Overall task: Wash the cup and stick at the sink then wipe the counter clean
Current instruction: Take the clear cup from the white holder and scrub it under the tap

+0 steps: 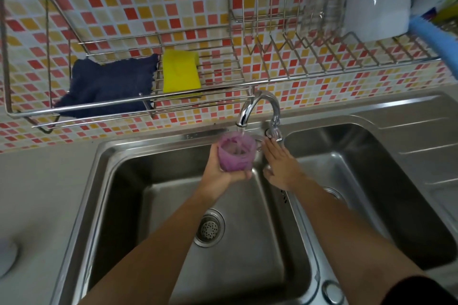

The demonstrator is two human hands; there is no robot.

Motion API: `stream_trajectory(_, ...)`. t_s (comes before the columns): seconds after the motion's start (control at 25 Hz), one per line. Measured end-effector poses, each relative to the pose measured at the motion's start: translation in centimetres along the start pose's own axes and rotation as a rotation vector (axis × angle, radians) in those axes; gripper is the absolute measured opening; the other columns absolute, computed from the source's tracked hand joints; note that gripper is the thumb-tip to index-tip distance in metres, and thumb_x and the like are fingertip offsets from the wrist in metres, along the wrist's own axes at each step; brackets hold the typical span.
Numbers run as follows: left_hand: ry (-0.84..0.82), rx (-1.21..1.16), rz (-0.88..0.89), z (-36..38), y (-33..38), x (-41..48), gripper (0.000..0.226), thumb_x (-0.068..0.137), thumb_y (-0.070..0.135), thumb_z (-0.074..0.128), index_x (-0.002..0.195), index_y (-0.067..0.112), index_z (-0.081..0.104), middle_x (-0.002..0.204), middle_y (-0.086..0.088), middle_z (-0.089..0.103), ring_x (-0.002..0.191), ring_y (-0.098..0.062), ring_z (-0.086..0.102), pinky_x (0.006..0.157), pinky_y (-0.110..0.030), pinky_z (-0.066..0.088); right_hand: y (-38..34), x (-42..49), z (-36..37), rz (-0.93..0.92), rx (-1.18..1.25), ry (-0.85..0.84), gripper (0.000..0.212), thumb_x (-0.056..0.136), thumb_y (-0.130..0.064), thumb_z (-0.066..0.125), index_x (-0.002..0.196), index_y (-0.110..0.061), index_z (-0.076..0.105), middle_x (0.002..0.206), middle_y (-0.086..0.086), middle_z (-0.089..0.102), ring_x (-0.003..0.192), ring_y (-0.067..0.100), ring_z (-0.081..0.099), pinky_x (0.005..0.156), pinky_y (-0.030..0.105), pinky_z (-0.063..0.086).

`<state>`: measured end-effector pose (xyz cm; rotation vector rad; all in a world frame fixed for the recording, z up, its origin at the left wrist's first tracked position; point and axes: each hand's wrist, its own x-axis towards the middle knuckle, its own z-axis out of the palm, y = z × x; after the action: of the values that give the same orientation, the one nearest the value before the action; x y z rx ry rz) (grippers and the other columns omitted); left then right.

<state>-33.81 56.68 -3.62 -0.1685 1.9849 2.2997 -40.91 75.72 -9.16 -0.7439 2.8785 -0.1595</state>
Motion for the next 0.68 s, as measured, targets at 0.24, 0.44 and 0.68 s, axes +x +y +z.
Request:
stream_trajectory(0.24, 0.012, -0.050, -0.031, 0.5, -0.6, -0.7, 0.074, 0.058, -0.003, 0.083, 0.114, 0.029, 0.046, 0.117, -0.003, 0.056, 0.106, -0.018, 0.059, 0.078, -0.031, 0.057, -1.3, -5.8, 3.3, 0.257, 0.149, 0.096, 0.075, 0.087, -0.051, 0.010, 0.147, -0.008, -0.002, 0.153, 0.004, -0.011, 0.140, 0.015, -0.015, 0.113, 0.033, -0.005)
stream_trajectory(0.44, 0.102, 0.061, -0.076, -0.1, -2.1, -1.5, 0.068, 0.061, -0.008, 0.080, 0.114, 0.018, 0.046, 0.109, -0.002, 0.058, 0.096, -0.012, 0.059, 0.068, -0.014, 0.053, -1.4, -7.6, 4.7, 0.326, 0.140, 0.039, 0.063, 0.093, -0.034, 0.014, 0.147, -0.007, -0.005, 0.154, 0.006, -0.014, 0.144, 0.022, -0.010, 0.111, 0.034, -0.005)
stream_trajectory(0.68, 0.158, 0.367, -0.106, -0.5, -2.0, -0.1, 0.077, 0.053, 0.013, 0.090, 0.115, 0.027, 0.047, 0.106, 0.009, 0.060, 0.092, -0.004, 0.059, 0.062, -0.005, 0.048, -1.6, -7.6, 4.9, 0.321, 0.150, 0.082, 0.059, 0.096, -0.022, 0.021, 0.147, -0.009, -0.006, 0.157, 0.007, -0.010, 0.139, 0.015, -0.017, 0.112, 0.032, -0.006)
